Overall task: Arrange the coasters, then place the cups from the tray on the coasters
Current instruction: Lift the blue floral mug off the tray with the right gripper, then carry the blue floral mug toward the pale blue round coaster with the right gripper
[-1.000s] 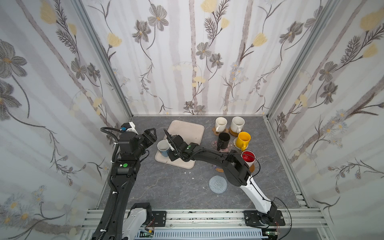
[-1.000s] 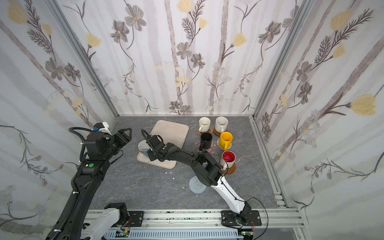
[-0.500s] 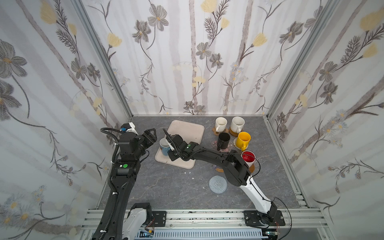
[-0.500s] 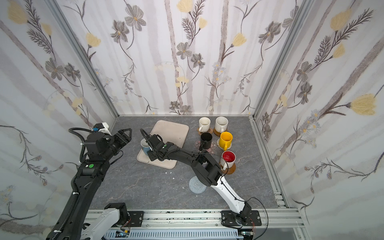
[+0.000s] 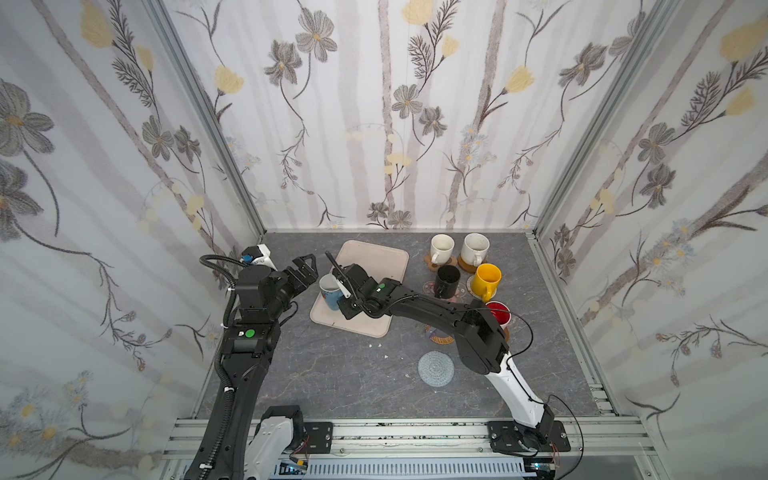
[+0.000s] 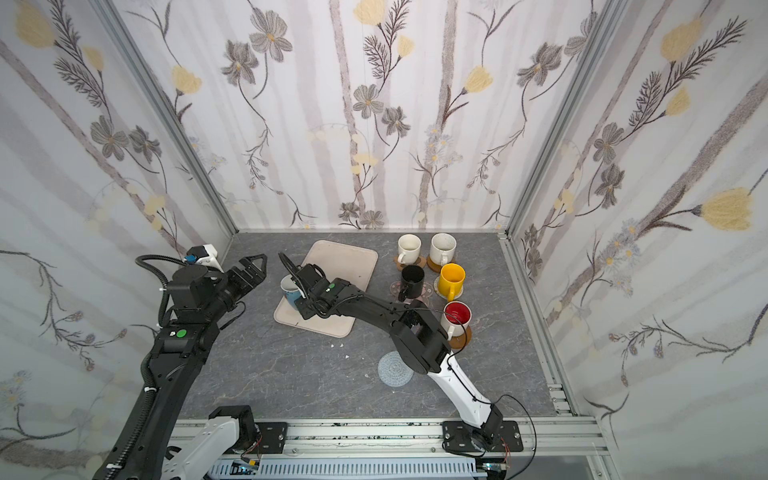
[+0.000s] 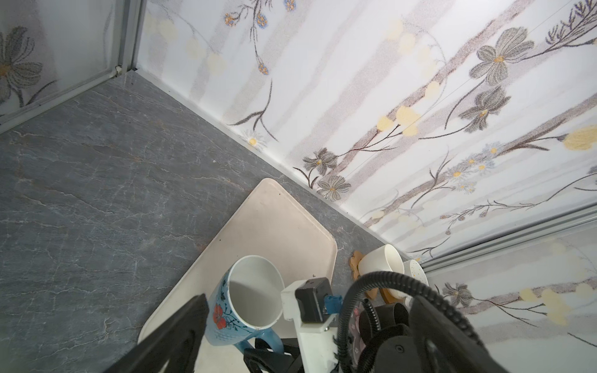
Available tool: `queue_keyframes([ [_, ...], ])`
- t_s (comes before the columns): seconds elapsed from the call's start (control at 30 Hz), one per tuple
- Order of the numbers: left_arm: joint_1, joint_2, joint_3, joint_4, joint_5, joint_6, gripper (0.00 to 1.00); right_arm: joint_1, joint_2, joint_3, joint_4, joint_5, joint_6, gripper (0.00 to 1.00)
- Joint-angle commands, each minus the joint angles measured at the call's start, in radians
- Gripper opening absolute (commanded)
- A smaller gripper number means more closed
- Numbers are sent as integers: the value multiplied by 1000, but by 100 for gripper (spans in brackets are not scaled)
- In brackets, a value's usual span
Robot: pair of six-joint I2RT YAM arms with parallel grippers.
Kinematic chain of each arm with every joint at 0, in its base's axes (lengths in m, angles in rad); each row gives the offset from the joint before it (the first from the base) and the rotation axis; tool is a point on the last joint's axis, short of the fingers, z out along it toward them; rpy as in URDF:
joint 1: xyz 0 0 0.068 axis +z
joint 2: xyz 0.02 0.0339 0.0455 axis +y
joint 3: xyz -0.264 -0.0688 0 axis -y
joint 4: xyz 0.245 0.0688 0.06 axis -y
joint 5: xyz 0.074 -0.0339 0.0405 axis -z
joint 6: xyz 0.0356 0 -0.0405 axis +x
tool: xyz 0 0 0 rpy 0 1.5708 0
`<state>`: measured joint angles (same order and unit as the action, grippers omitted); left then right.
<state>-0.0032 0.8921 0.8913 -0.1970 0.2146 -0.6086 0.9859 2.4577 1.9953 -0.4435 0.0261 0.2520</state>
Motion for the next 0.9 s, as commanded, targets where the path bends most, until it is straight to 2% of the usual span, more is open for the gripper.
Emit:
queue_keyframes([
  [0.0, -12, 4, 25, 25, 4, 15, 100, -2, -60, -25, 50, 21, -31, 0],
  [0.3, -69, 26, 67, 25, -31, 12, 100, -3, -244, -202, 105, 24, -37, 0],
  [0.67, -220, 106, 124, 25, -141, 29, 100, -19, -504, -515, 161, 46, -45, 0],
  [0.87, -278, 168, 164, 25, -157, 38, 100, -26, -667, -708, 198, 38, -42, 0],
])
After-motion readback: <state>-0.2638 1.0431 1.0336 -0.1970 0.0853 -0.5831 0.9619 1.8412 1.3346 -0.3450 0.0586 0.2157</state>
